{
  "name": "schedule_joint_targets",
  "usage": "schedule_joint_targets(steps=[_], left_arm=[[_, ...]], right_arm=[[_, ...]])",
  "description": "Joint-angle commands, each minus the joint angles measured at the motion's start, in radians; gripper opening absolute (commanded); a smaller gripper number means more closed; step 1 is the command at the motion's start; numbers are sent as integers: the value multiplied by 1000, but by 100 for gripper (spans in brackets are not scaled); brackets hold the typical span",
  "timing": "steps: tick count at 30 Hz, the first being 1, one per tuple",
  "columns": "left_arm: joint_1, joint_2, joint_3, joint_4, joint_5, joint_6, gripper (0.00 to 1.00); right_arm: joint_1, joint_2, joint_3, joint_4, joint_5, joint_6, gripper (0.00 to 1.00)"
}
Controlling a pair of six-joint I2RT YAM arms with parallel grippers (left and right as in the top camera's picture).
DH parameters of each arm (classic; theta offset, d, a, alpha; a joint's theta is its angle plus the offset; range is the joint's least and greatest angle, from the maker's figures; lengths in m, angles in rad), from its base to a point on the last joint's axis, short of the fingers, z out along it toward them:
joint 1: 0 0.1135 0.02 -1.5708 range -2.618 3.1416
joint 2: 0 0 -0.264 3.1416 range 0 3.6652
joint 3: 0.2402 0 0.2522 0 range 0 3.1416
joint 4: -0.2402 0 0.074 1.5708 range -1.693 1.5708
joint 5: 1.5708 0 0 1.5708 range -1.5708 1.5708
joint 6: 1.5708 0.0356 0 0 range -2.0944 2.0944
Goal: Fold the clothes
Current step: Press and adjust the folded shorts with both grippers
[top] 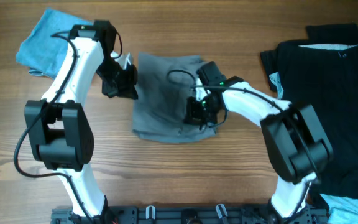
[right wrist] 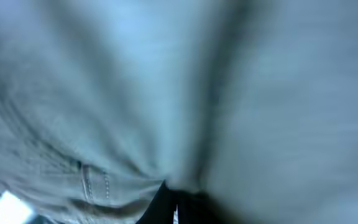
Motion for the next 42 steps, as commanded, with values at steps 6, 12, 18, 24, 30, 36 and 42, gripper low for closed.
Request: schedule_joint_targets(steps=[6,12,18,24,30,36,42], left_arm=[[-62,10,-188,159,136,20,18],[-150,10,-348,463,161,-69,18],[-166,10,-399,641,-231,-374,4],[-80,10,-360,882,-249,-396,4],[-14,10,-116,863,-93,-354,10],[-14,-2,109,449,2,-290,61],[-26,-8,80,145,-5,-289,75]], right_arm=[[-103,6,6,18,-49,48,6],[-102,-7,6,45,-92,-69,7],[-102,-106,6,36,-87,-158,8],[-95,-265,6,38,-71,-188,8],[-82,-301,6,104,10,-184,8],[-82,-266,5,273,313,-186,7],[-85,-141,5,387,440,-120,8]])
